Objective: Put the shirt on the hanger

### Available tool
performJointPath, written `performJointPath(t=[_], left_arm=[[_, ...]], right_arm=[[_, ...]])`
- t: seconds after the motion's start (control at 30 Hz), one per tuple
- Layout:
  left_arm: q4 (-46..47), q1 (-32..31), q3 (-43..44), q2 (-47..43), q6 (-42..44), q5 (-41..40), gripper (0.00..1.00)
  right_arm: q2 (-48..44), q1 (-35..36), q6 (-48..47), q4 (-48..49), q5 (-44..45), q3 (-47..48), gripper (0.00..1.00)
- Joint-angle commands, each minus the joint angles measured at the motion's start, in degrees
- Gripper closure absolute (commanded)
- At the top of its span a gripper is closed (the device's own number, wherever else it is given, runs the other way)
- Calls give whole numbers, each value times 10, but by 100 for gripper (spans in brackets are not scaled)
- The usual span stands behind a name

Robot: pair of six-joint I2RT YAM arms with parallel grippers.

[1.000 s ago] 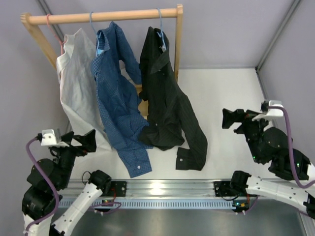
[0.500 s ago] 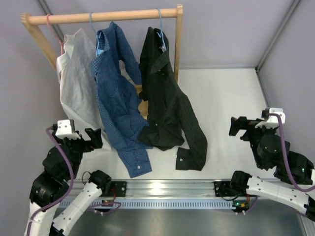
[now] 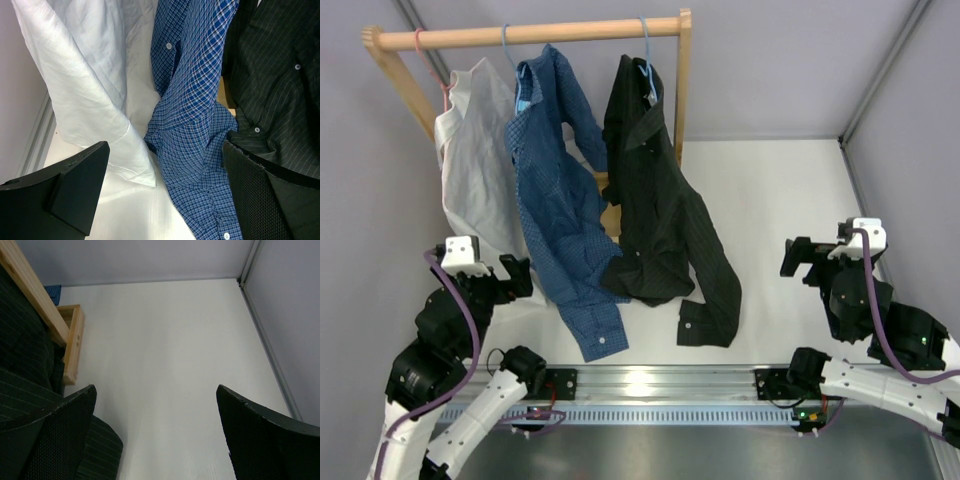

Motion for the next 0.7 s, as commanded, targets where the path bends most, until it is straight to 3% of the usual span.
performJointPath(t=[0.0,0.67], left_arm=[[35,3,-6,12,6,-3,2],[42,3,-14,7,0,2,2]], right_arm=[[0,0,6,-13,10,-6,0],[17,0,28,-13,18,-10,0]])
